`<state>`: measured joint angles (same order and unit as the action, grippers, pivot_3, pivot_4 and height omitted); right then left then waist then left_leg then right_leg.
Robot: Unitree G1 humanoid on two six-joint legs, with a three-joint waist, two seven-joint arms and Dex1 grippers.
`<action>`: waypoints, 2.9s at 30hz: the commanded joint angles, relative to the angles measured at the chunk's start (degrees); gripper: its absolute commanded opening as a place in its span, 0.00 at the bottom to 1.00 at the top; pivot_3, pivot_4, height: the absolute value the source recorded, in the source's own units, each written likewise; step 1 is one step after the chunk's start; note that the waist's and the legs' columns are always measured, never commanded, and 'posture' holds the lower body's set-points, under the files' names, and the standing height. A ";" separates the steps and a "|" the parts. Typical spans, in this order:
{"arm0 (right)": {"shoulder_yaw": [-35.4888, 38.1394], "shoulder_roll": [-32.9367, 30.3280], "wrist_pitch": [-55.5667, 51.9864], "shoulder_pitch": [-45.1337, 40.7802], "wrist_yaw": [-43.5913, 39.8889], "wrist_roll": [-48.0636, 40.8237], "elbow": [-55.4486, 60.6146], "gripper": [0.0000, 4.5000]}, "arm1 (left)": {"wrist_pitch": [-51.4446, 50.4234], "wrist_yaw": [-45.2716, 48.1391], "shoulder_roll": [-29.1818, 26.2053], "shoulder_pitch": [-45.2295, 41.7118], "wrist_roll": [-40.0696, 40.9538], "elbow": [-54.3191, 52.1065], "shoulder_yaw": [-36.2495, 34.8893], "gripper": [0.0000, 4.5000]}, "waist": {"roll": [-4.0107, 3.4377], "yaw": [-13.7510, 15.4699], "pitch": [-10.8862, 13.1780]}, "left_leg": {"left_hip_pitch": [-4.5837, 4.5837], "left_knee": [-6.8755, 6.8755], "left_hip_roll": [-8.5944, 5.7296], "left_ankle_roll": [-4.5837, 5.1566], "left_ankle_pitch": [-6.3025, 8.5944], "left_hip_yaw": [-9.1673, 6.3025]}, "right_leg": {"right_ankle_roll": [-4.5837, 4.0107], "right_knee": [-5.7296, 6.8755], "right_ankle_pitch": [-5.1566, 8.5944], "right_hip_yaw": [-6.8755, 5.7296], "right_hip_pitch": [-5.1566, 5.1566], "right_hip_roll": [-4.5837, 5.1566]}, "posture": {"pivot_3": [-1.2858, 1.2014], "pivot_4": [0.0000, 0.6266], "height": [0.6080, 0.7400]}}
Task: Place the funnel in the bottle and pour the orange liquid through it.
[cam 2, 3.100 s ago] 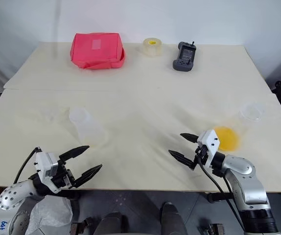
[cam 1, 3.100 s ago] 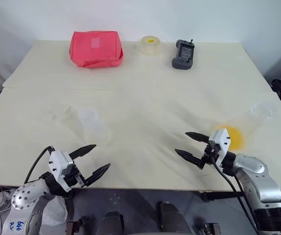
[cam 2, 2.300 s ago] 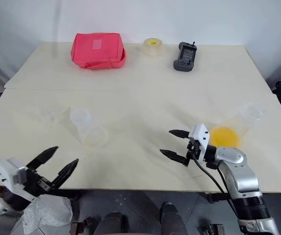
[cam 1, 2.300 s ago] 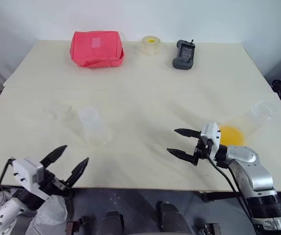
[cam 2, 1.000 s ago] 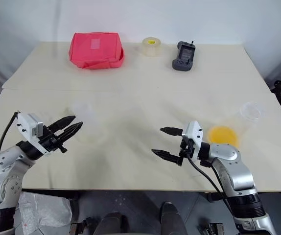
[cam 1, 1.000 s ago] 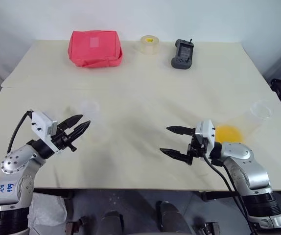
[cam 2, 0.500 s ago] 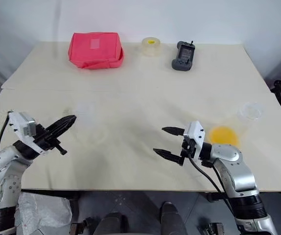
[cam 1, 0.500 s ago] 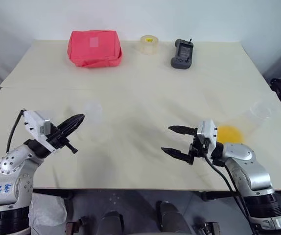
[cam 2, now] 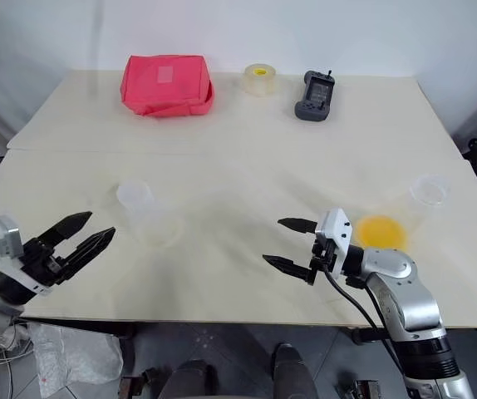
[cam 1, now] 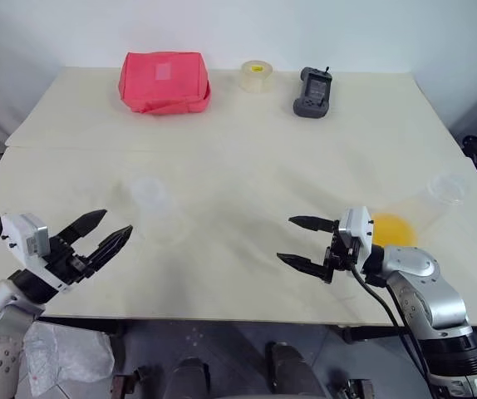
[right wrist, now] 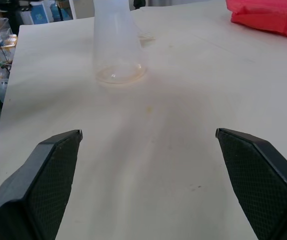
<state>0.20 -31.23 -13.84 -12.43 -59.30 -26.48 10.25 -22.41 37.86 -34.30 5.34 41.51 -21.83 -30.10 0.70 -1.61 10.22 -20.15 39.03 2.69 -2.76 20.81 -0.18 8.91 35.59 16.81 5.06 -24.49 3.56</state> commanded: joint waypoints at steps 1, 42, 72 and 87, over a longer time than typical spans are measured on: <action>0.61 0.11 0.43 -0.37 0.25 -0.91 1.32 1.00 | 2.24 -0.97 0.01 -3.27 -2.59 0.40 2.23 0.99 | 0.00 -0.01 0.00 | 0.00 0.00 0.00 0.00 0.00 0.00 | 0.00 0.00 0.00 0.00 0.00 0.00 | 0.52 0.24 1.00; 2.57 -0.57 0.87 2.42 3.30 -2.20 4.33 1.00 | 6.41 16.30 -2.33 -30.64 -10.32 22.39 16.36 0.51 | 0.00 0.20 0.00 | -0.03 0.01 -0.01 -0.08 -0.05 0.03 | 0.02 0.02 -0.01 -0.01 -0.03 0.00 | 0.52 0.24 1.00; 6.56 -1.03 3.83 6.43 7.05 -1.43 5.34 1.00 | 22.20 30.28 16.15 -53.86 -26.28 52.46 36.60 0.92 | 0.00 0.06 0.01 | -0.07 0.06 -0.04 -0.28 -0.16 0.07 | 0.08 0.00 -0.04 0.02 -0.04 -0.04 | 0.52 0.24 1.00; 5.56 -3.54 2.81 4.31 3.51 -1.42 3.90 1.00 | 14.17 29.39 7.28 -46.89 -22.56 41.13 30.06 1.00 | 0.00 -0.11 0.00 | -0.06 0.05 -0.03 -0.28 -0.16 0.05 | 0.07 0.20 -0.04 0.03 -0.05 -0.04 | 0.52 0.24 1.00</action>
<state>5.57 -33.80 -11.30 -8.02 -54.54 -27.62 13.33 -7.01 67.10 -25.49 -42.19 17.10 22.41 2.22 0.69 -1.72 10.22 -20.21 39.08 2.67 -3.04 20.66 -0.13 8.98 35.80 16.78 5.09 -24.53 3.53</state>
